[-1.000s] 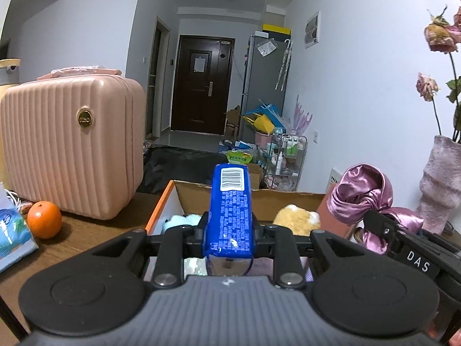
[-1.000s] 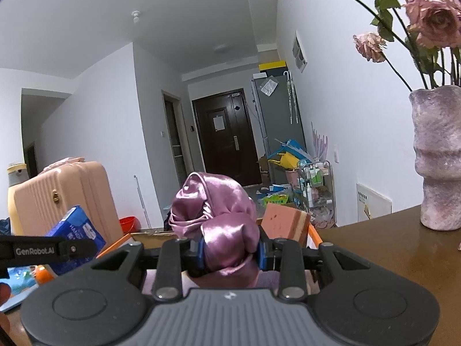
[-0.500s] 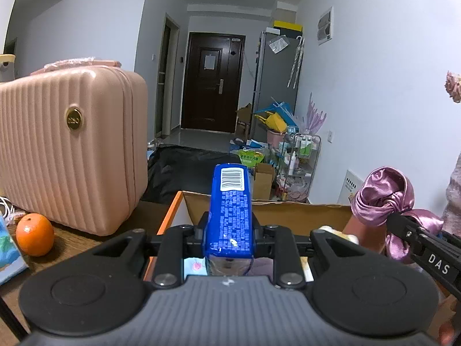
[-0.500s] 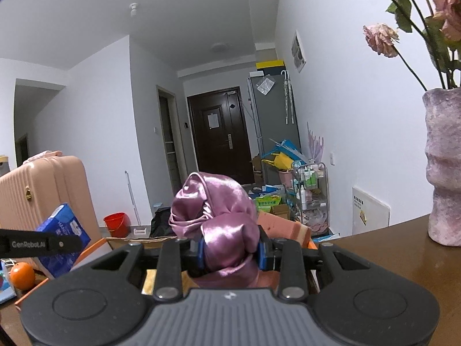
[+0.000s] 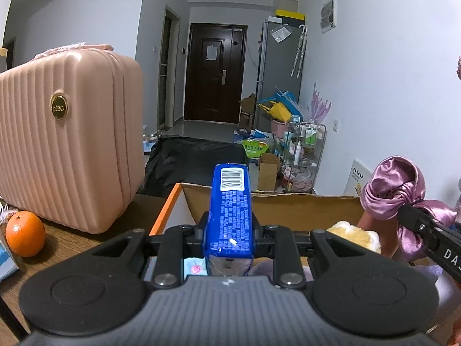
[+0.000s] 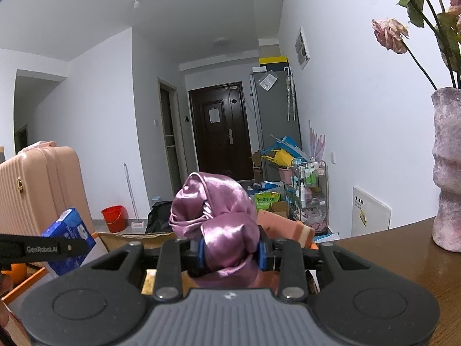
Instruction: Organize soft objects
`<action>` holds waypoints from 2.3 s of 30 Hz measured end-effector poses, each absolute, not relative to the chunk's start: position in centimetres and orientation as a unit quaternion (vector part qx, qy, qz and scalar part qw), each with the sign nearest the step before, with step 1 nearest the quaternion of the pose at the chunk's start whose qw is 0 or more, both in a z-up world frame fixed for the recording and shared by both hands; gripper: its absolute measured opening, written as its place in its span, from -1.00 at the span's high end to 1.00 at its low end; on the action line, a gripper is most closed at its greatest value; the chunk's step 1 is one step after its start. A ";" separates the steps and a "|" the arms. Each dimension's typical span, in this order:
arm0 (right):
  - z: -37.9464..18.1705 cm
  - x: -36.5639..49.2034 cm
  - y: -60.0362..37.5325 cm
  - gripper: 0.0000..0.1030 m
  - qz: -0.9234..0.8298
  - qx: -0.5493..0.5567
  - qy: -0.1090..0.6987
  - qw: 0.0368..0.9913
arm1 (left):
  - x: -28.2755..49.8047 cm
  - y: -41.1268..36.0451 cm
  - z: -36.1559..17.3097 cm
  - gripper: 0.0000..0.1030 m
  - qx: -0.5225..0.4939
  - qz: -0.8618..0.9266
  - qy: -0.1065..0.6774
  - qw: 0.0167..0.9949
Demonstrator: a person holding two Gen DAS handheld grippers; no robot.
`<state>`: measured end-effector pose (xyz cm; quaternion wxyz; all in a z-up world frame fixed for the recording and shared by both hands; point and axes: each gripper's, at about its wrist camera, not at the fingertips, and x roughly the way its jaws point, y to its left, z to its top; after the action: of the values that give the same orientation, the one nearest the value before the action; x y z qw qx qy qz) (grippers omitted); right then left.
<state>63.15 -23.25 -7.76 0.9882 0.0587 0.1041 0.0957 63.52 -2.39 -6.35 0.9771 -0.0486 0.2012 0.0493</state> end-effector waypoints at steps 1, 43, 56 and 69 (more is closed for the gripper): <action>-7.6 63.4 -23.4 0.39 0.096 0.058 0.105 0.988 | 63.7 -2.4 -6.4 0.52 -0.047 0.049 0.200 0.977; -7.8 62.1 -23.2 -1.00 0.079 0.036 0.084 0.993 | 61.9 -3.0 -6.4 -1.00 -0.033 0.087 0.160 0.983; -8.0 59.1 -23.8 -1.00 0.077 0.027 0.080 0.993 | 59.0 -3.6 -6.5 -1.00 -0.021 0.071 0.156 0.985; -7.9 56.6 -24.8 -1.00 0.069 0.030 0.083 0.994 | 56.6 -3.5 -6.4 -1.00 -0.021 0.070 0.156 0.985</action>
<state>56.59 -24.83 -7.90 0.9937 0.0299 0.0833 0.0689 56.61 -3.47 -6.41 0.9850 -0.0212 0.1564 0.0699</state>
